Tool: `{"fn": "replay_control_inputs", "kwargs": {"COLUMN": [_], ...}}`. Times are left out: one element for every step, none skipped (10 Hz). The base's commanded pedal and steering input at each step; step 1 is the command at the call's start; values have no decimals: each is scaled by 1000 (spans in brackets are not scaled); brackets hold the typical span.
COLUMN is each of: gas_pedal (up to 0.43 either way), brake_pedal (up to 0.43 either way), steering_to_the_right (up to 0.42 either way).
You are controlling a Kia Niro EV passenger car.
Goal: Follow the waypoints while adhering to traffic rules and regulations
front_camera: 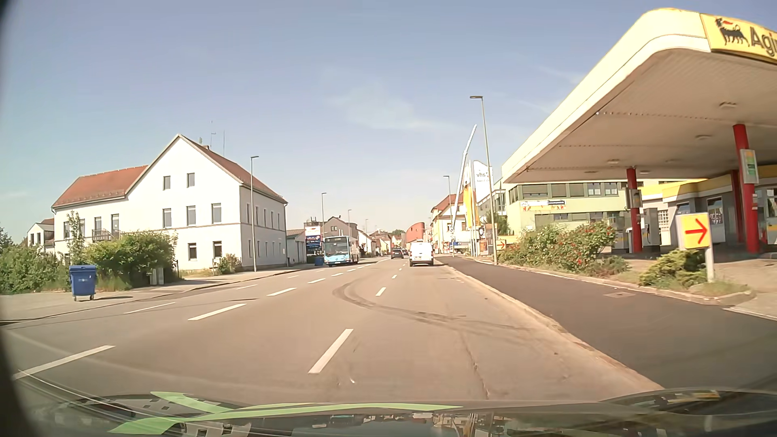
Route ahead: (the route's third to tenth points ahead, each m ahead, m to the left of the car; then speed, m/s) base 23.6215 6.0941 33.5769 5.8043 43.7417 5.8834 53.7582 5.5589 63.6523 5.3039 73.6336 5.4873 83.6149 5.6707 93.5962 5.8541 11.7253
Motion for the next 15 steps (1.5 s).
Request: {"fn": "replay_control_inputs", "kwargs": {"gas_pedal": [98, 98, 98, 98, 98, 98, 98, 98, 98, 98, 98, 98, 98, 98, 98], "brake_pedal": [0, 0, 0, 0, 0, 0, 0, 0, 0, 0, 0, 0, 0, 0, 0], "steering_to_the_right": [-1, -1, -1, -1, -2, -2, -3, -3, -3, -3, -3, -3, -4, -4, -4]}}
